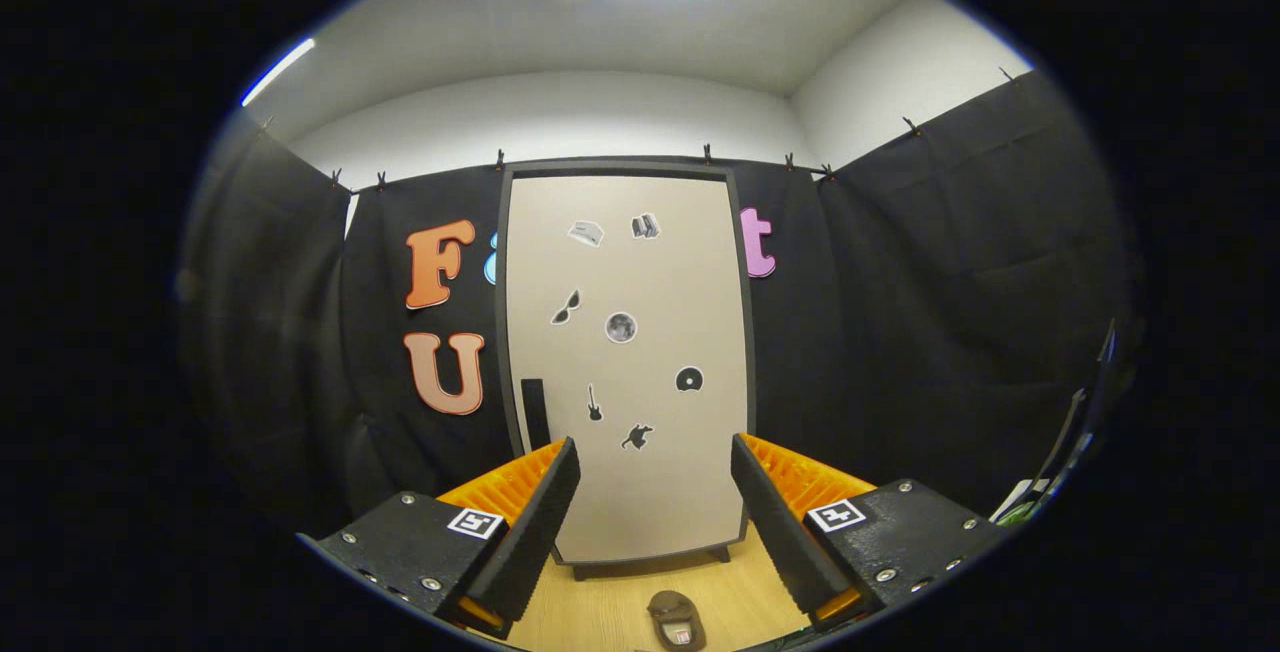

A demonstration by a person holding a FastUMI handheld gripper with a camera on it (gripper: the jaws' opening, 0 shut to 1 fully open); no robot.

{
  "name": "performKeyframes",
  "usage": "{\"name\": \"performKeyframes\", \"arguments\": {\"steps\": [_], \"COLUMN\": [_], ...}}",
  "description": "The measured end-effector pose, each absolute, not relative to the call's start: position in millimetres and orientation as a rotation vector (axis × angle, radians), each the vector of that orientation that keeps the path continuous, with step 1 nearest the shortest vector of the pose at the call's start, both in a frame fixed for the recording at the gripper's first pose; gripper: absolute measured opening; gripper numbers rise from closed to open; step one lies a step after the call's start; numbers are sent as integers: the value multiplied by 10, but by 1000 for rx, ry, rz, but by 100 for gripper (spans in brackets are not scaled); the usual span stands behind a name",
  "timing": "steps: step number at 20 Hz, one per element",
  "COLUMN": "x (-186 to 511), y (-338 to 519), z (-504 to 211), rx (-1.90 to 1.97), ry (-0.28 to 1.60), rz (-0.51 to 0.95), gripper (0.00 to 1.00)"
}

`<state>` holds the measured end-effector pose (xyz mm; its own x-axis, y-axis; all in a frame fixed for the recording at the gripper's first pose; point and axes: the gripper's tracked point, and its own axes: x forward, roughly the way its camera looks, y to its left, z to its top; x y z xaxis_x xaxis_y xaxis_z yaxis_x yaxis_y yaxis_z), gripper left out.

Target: Open the shoe cabinet door, grab the shoes and put them into the shoe cabinet, then close the shoe cabinet door.

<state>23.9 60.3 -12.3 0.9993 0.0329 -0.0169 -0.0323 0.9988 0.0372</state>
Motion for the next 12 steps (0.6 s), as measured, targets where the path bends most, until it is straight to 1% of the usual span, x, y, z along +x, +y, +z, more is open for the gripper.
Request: {"name": "performKeyframes", "arguments": {"steps": [6,12], "x": [413,752], "y": [1026,1289], "z": [-189,-364], "rx": [39,43], "ry": [15,40], "rz": [52,90], "gripper": [95,95]}}
